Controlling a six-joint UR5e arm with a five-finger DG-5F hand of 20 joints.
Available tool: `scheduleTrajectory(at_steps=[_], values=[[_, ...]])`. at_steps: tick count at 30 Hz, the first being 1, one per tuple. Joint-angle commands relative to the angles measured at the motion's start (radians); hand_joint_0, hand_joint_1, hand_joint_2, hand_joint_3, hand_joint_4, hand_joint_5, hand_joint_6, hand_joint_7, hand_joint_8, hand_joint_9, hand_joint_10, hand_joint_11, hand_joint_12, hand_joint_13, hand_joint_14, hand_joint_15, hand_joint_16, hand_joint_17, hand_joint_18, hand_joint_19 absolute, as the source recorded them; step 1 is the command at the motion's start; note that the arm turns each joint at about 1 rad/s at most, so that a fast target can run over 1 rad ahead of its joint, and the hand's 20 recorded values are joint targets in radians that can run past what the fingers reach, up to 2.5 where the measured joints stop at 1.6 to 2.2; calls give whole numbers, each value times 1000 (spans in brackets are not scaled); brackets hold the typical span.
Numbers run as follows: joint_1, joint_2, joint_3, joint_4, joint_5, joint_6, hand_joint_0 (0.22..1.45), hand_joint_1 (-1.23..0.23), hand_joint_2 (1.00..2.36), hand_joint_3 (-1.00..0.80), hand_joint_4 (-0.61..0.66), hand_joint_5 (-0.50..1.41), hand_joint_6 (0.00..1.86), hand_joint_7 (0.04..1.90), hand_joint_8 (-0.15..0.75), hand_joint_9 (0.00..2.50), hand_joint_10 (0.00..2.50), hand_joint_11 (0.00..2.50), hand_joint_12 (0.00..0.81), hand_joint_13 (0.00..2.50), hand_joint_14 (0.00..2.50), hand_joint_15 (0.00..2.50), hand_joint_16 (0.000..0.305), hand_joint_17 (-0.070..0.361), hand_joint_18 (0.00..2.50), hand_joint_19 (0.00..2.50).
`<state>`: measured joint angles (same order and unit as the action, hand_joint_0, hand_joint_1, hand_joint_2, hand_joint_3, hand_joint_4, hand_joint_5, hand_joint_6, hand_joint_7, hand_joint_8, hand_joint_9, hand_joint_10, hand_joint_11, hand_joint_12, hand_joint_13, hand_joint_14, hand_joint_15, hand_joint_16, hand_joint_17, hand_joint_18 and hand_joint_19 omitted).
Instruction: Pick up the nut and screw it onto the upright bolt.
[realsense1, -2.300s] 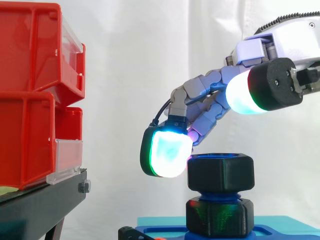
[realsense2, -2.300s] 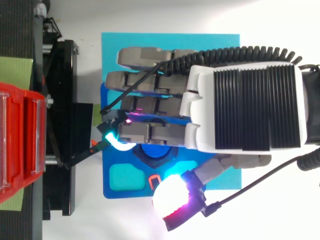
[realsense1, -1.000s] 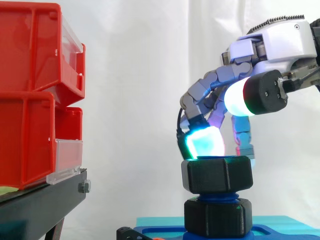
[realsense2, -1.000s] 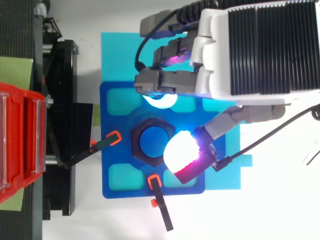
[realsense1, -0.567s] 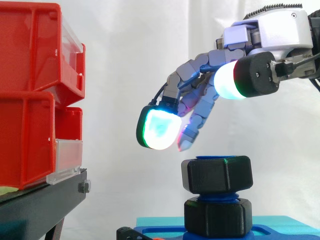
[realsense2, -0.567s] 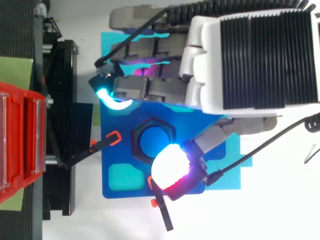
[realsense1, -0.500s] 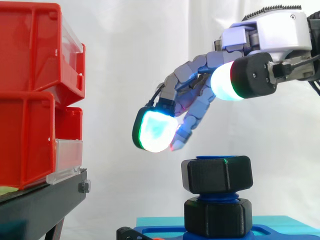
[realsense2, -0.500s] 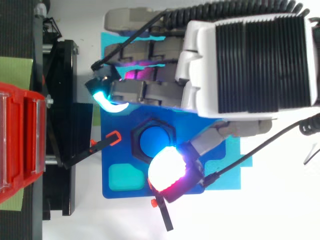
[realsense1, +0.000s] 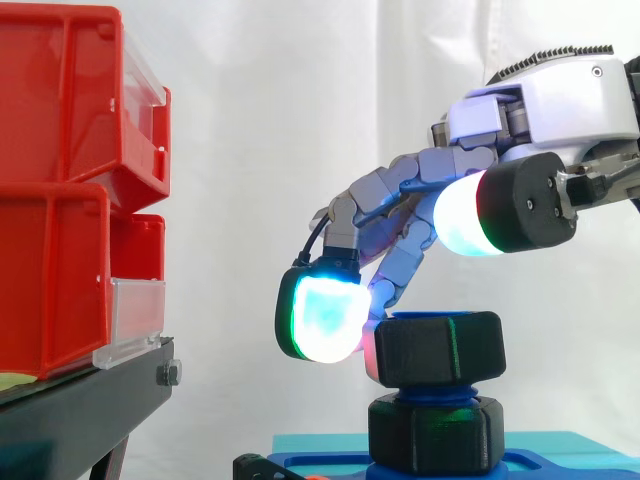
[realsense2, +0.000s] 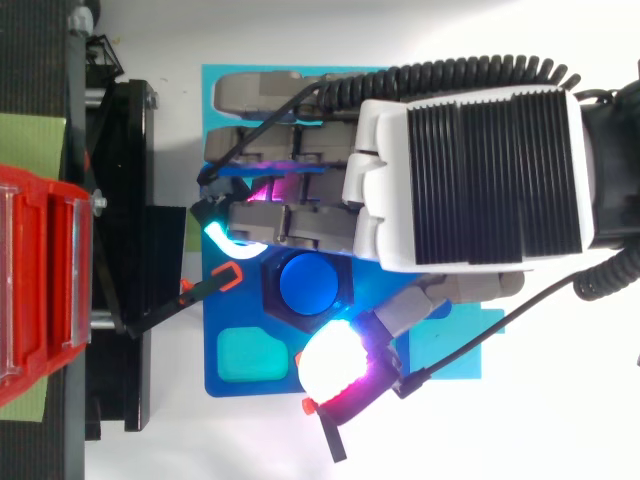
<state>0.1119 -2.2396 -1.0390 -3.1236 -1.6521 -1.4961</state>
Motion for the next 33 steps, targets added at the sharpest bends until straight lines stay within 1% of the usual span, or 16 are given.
scheduleTrajectory(at_steps=[1,6,10,12,16,18,19,25,26,27,28,29,30,31,33], values=[[2,0,-1,-1,0,1,492,-123,1000,-500,192,-7,505,1102,226,731,0,0,289,353,0,0,30,67,0,0],[2,0,0,-3,0,10,502,-148,1000,-500,157,11,505,1239,236,785,0,0,274,405,0,0,27,60,0,0],[2,0,-1,-3,-5,14,509,-172,1000,-500,146,24,504,1299,241,829,0,0,268,443,0,0,24,55,13,0],[0,0,-1,-3,-5,14,514,-185,1000,-500,127,37,504,1349,247,877,0,0,262,481,0,0,23,52,47,0],[-5,0,0,-7,-6,14,520,-206,1000,-500,118,55,503,1378,249,968,0,0,244,570,0,0,20,45,132,0],[-6,0,-1,-9,-6,14,528,-227,1000,-500,121,71,501,1412,256,1091,0,0,219,668,0,0,17,38,249,0],[-6,0,0,-9,-6,14,528,-229,1000,-500,118,73,502,1416,253,1101,0,0,217,691,0,0,16,36,271,0],[-15,2,2,-15,-18,11,540,-265,1000,-500,100,96,508,1437,248,1483,0,9,177,921,0,0,8,18,524,0],[-15,2,0,-15,-20,11,541,-268,1000,-500,98,96,510,1432,245,1484,0,21,175,939,0,0,8,17,532,0],[-17,2,0,-15,-23,10,542,-272,1000,-500,95,96,521,1410,245,1549,2,44,166,1001,0,0,7,15,586,0],[-21,2,2,-16,-26,4,542,-273,1000,-500,94,96,523,1407,244,1584,1,60,164,1004,0,0,6,15,596,0],[-24,2,2,-16,-29,2,544,-276,1000,-500,91,96,533,1384,239,1679,4,119,153,1062,0,0,5,12,650,0],[-28,2,5,-20,-34,-1,544,-282,1000,-500,82,96,545,1364,247,1844,8,213,142,1129,0,0,4,8,718,0],[-31,2,10,-21,-35,-4,544,-283,1000,-500,86,98,545,1364,248,1848,8,215,141,1141,0,0,3,8,734,0],[-34,0,14,-29,-40,-7,541,-287,1000,-500,95,103,540,1379,303,2040,13,316,140,1243,0,0,2,5,829,5]])
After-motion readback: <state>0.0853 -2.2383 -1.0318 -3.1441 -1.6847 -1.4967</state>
